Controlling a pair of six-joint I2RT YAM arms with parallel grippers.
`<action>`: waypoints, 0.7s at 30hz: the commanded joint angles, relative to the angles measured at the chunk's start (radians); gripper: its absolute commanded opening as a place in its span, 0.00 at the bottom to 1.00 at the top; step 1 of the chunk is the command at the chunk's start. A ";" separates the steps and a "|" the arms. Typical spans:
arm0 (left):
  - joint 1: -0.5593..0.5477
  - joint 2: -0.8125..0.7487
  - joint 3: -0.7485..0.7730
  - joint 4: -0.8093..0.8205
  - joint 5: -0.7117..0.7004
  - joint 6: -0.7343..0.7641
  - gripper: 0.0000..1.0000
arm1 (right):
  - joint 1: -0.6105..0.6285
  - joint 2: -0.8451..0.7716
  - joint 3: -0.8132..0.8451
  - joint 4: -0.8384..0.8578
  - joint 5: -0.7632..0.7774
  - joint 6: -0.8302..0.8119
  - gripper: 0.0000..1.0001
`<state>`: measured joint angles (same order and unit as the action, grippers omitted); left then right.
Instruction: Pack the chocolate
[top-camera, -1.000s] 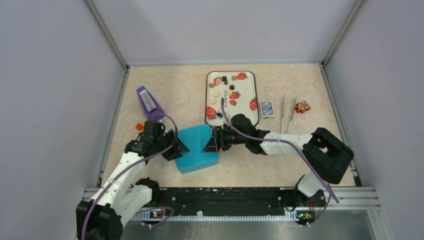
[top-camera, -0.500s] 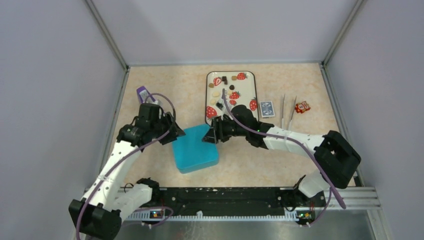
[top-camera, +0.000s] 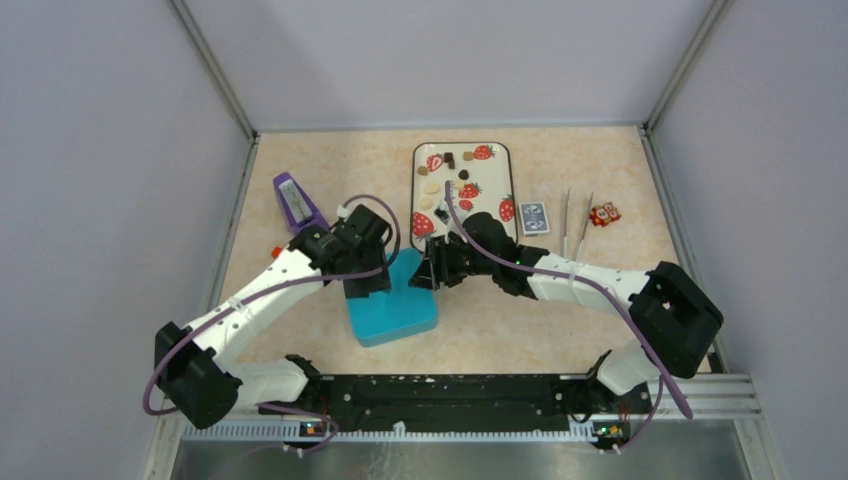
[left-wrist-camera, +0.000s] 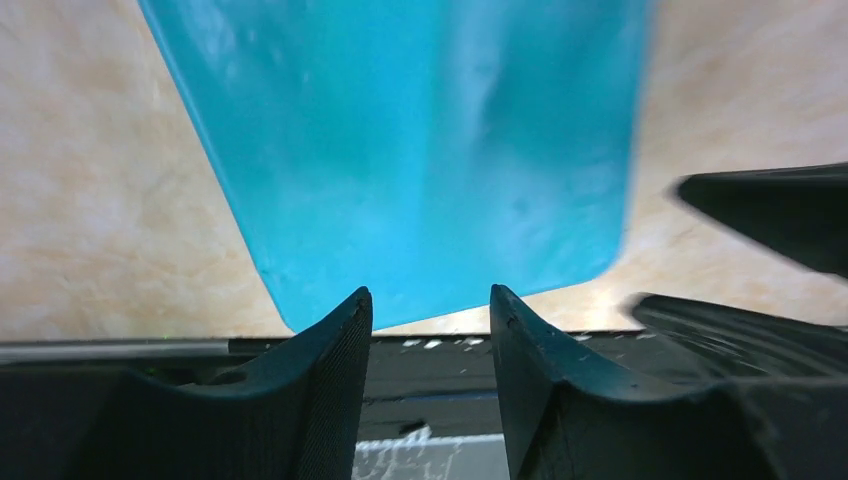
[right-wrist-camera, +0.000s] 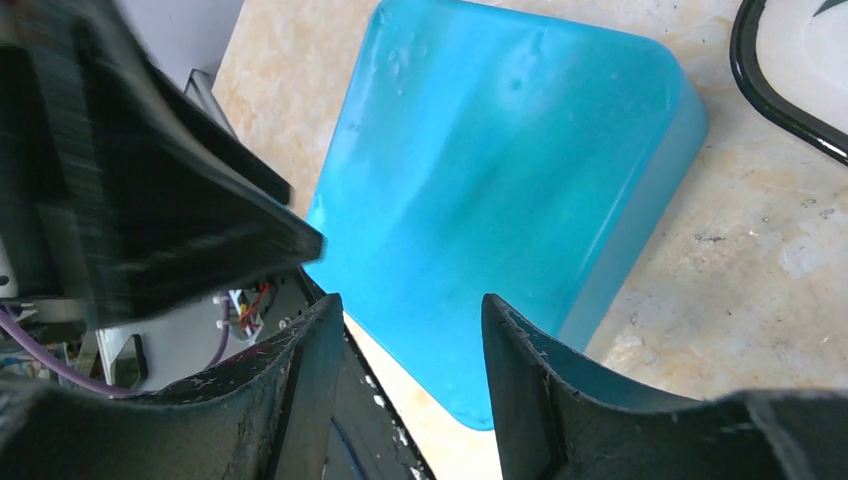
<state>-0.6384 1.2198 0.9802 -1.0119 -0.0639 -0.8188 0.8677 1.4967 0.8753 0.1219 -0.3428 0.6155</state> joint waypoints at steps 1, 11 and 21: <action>-0.017 -0.031 0.191 -0.114 -0.181 -0.016 0.53 | -0.005 -0.030 0.007 0.007 0.023 -0.019 0.52; 0.009 -0.028 0.036 0.066 -0.300 -0.053 0.56 | -0.007 -0.010 0.084 -0.050 0.135 -0.010 0.50; 0.221 0.020 0.074 0.231 -0.223 0.105 0.56 | -0.048 0.152 0.276 -0.117 0.178 0.003 0.17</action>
<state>-0.4881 1.2366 1.0241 -0.8852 -0.3122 -0.7940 0.8322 1.5932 1.0786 0.0151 -0.1913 0.6159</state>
